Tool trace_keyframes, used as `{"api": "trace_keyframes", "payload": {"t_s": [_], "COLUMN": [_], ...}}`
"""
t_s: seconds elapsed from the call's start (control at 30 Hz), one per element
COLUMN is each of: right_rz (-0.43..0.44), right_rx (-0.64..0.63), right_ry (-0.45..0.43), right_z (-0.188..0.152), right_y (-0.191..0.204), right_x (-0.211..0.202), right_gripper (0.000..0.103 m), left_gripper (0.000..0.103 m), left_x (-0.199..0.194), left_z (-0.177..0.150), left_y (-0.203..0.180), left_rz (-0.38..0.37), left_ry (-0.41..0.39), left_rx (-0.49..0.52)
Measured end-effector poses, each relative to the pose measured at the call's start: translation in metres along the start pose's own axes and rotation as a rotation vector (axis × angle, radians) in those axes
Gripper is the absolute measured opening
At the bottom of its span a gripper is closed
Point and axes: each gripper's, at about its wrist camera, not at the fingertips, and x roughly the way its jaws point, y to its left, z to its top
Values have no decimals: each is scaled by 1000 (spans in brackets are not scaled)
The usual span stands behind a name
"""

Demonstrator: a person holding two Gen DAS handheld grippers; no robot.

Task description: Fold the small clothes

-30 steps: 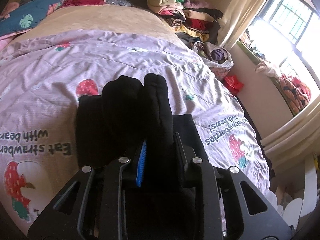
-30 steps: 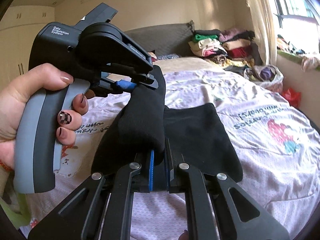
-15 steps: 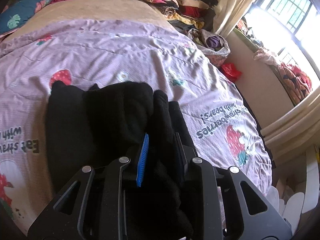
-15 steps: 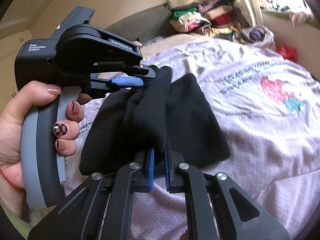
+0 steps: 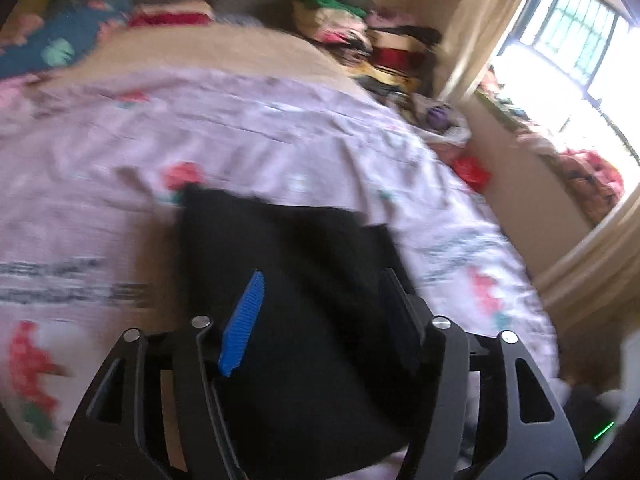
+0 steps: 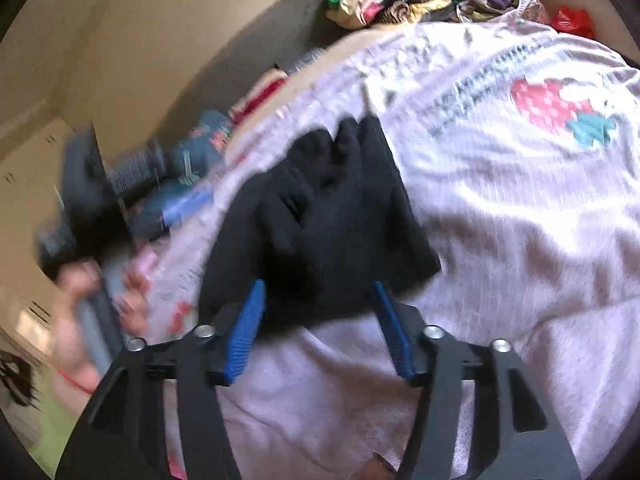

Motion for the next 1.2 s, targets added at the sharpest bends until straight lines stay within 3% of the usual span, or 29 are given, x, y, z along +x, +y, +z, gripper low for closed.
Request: {"api": "trace_keyframes", "payload": {"t_s": [0.03,0.13,0.23,0.3,0.47,0.53,0.63,0.67,0.73,0.77,1.03,1.2], "right_rz": [17,40,-22,-72,-133,-174,-153,-153,-170,-187,-134,-179], "right_rx": [8,31,4,-25,-76,-89,-81,-95,-140,-175,-293,-283], "right_ry": [-1,31,97,189,312,316,344,344,335,322,196,221], "right_z": [8,42,76,93,111,112,114,112,110,110,125,127], "right_y": [1,3,6,9,16,18,17,20,25,30,44,18], "right_x": [1,17,46,72,114,120,126,126,132,133,98,98], "right_gripper": [63,63,63,63,67,71,71,66,39,16,12,12], "left_gripper": [52,52,52,52,52,57,57,57,58,58,62,66], "left_x": [-1,3,11,12,15,17,18,18,18,18,9,14], "left_z": [-5,-18,-30,-33,-34,-35,-37,-37,-37,-37,-34,-38], "left_y": [12,33,39,37,31,30,30,31,32,32,19,2], "left_rz": [46,94,86,78,64,62,58,56,51,51,19,16], "left_ry": [0,19,47,45,49,51,53,53,55,56,53,74], "left_rx": [-3,-20,-20,-12,11,18,19,18,11,10,25,63]}}
